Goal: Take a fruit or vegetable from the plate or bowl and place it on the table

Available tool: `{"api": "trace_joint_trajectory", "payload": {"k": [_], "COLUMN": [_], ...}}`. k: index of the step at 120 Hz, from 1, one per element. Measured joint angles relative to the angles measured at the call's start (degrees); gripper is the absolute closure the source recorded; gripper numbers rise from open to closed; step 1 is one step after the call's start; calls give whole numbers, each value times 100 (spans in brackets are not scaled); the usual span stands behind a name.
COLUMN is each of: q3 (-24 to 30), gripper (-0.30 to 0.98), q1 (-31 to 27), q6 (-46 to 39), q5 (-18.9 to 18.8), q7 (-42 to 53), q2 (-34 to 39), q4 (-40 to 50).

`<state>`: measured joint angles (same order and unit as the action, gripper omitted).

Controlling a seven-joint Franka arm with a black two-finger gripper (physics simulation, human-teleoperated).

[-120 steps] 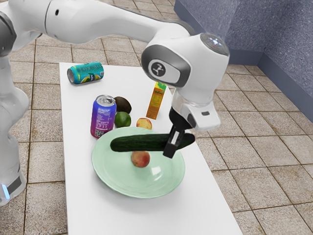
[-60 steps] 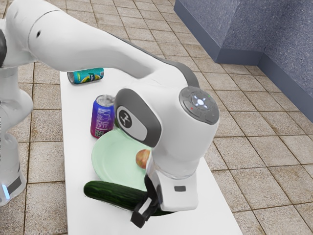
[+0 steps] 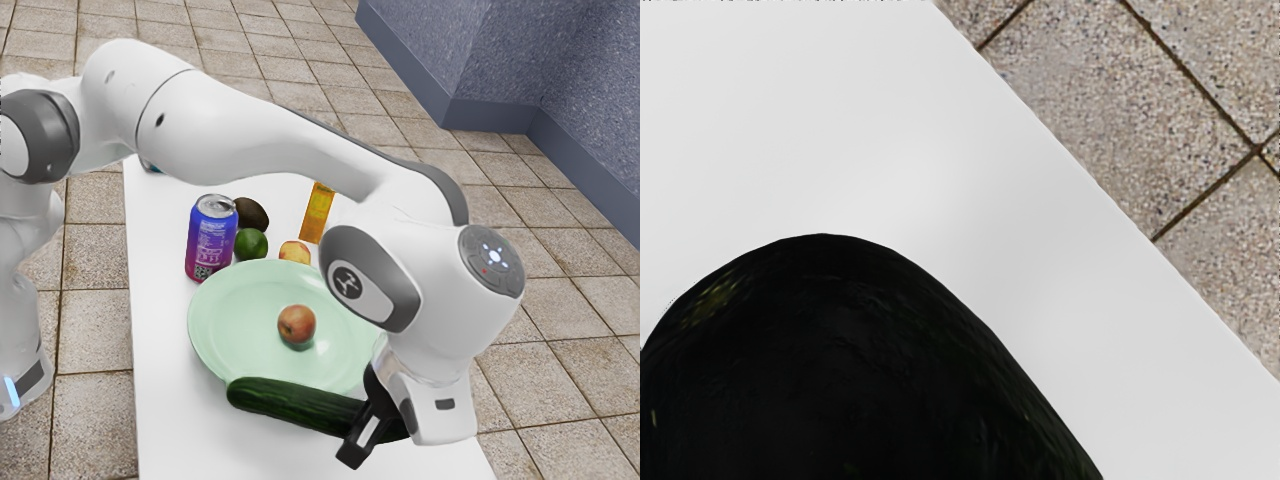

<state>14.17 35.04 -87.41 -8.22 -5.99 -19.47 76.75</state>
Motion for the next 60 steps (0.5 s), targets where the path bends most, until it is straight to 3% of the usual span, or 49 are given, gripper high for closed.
{"api": "trace_joint_trajectory", "payload": {"k": [24, 40, 60], "q3": [-1, -1, 0], "gripper": [53, 22, 7], "q1": [29, 115, 117], "q6": [5, 32, 83], "q5": [-7, 26, 171], "q7": [-33, -115, -189], "q2": [-152, -143, -111], "q4": [-33, -34, -120]}}
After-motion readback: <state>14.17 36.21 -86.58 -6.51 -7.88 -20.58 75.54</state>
